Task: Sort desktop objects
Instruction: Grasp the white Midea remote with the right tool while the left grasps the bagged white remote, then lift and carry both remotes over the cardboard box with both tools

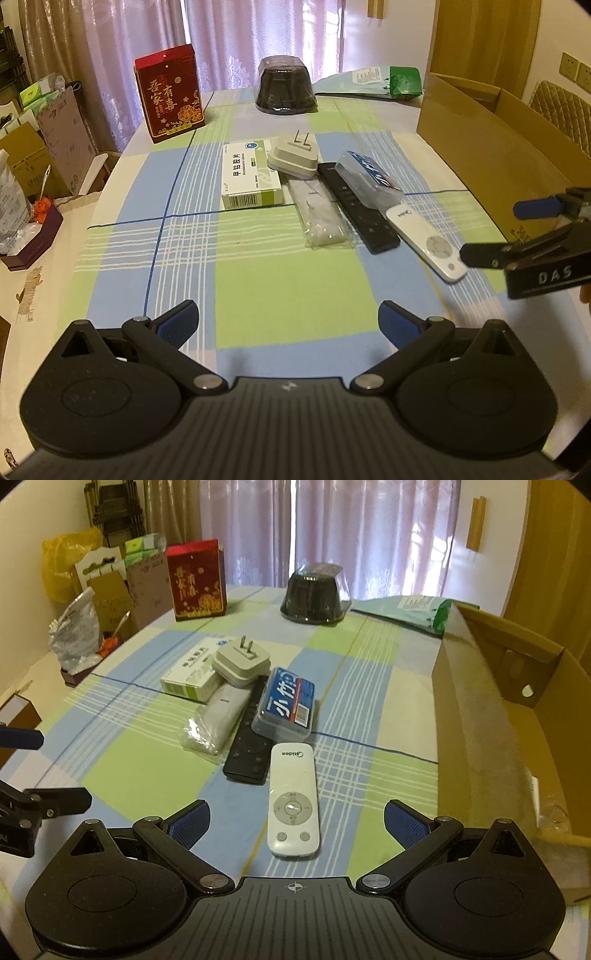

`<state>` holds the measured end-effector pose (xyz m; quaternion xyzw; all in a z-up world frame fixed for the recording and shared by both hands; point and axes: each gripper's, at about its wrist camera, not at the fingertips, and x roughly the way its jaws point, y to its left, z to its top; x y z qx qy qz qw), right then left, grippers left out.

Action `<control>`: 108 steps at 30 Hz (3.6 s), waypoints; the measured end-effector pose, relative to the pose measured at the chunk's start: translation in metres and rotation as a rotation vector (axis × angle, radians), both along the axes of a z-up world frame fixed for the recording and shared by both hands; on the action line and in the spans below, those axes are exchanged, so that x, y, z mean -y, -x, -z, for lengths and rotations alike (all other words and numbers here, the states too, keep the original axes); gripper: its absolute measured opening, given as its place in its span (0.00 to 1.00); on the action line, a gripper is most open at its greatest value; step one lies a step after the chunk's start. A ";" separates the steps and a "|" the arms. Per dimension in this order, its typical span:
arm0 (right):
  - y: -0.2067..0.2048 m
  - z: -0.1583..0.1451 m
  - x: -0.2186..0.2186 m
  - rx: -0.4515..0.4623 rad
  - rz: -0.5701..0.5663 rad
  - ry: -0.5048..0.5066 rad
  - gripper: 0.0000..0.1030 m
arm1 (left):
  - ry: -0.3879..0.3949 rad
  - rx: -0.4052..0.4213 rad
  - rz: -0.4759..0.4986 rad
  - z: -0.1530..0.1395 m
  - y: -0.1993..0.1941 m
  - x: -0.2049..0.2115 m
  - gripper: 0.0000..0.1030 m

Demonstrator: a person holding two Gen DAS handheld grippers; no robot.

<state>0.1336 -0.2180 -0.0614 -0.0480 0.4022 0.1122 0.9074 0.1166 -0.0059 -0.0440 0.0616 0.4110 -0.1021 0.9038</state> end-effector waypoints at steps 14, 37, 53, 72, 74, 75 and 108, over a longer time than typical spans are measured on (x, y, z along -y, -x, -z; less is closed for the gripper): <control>-0.046 0.048 -0.001 -0.099 -0.046 0.020 0.69 | -0.004 0.004 0.036 0.020 -0.049 0.013 0.99; -0.029 0.048 0.019 -0.101 0.009 -0.045 0.39 | -0.076 -0.030 0.096 0.062 -0.128 0.064 0.41; 0.028 0.044 0.017 -0.155 0.010 -0.080 0.39 | -0.081 -0.100 0.142 0.051 0.007 0.024 0.38; 0.038 0.046 0.015 -0.125 0.029 -0.081 0.62 | -0.044 -0.113 0.065 0.055 -0.008 0.021 0.33; 0.040 0.046 0.015 -0.111 0.042 -0.074 0.74 | -0.041 -0.115 0.066 0.055 -0.006 0.020 0.33; 0.040 0.046 0.016 -0.114 0.039 -0.076 0.74 | -0.038 -0.117 0.067 0.055 -0.005 0.019 0.32; 0.080 -0.023 0.042 -0.019 0.119 -0.071 0.38 | 0.007 -0.029 0.176 -0.018 0.049 0.052 0.32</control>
